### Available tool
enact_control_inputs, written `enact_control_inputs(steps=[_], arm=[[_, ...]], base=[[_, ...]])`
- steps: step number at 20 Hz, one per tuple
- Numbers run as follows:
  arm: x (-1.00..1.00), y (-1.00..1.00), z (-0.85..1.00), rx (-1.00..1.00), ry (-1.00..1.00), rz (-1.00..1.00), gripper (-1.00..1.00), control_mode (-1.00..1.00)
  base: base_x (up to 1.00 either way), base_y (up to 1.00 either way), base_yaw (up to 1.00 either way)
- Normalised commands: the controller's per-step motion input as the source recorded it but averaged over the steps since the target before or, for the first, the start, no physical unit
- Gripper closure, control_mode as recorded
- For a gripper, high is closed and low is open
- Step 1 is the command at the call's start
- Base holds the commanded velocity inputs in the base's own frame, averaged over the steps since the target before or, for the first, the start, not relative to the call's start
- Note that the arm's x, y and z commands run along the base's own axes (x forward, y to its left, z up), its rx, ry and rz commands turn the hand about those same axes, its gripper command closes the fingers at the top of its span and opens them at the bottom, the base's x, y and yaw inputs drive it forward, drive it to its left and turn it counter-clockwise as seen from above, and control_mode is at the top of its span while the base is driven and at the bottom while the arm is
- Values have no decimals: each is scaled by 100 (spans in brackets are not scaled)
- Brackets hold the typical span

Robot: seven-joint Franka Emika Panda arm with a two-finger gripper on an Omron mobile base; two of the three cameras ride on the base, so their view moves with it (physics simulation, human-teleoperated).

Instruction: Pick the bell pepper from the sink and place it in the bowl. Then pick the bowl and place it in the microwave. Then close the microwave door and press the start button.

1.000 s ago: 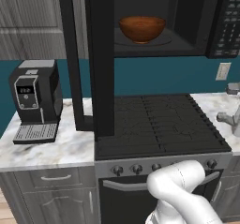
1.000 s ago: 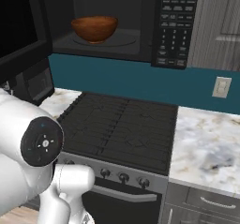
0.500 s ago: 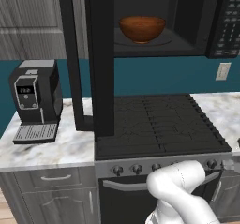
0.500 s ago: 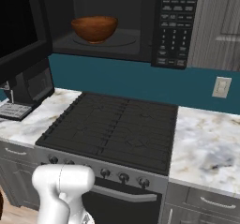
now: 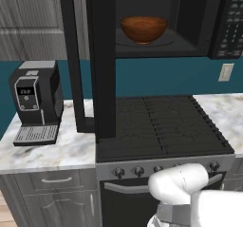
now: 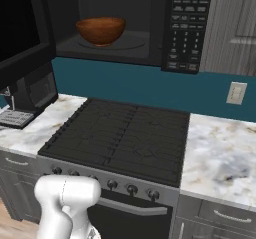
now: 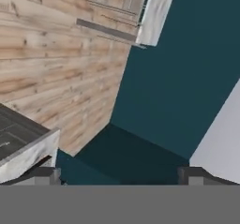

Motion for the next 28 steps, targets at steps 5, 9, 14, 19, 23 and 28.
enact_control_inputs(steps=[5, 9, 14, 19, 23, 28], arm=[[35, 97, -34, -12, 5, -40, -100, -100], [77, 81, -28, -8, 5, -43, -100, -100], [88, 76, -20, -6, 4, -41, -100, -100], [79, 65, -19, -6, 4, -33, -100, -100], [71, 52, -10, -7, 9, -22, -100, -100], [17, 6, -10, 0, 3, -2, -100, -100]], base=[[0, 0, 0], [0, 0, 0], [0, 0, 0], [0, 0, 0], [0, 0, 0], [0, 0, 0]])
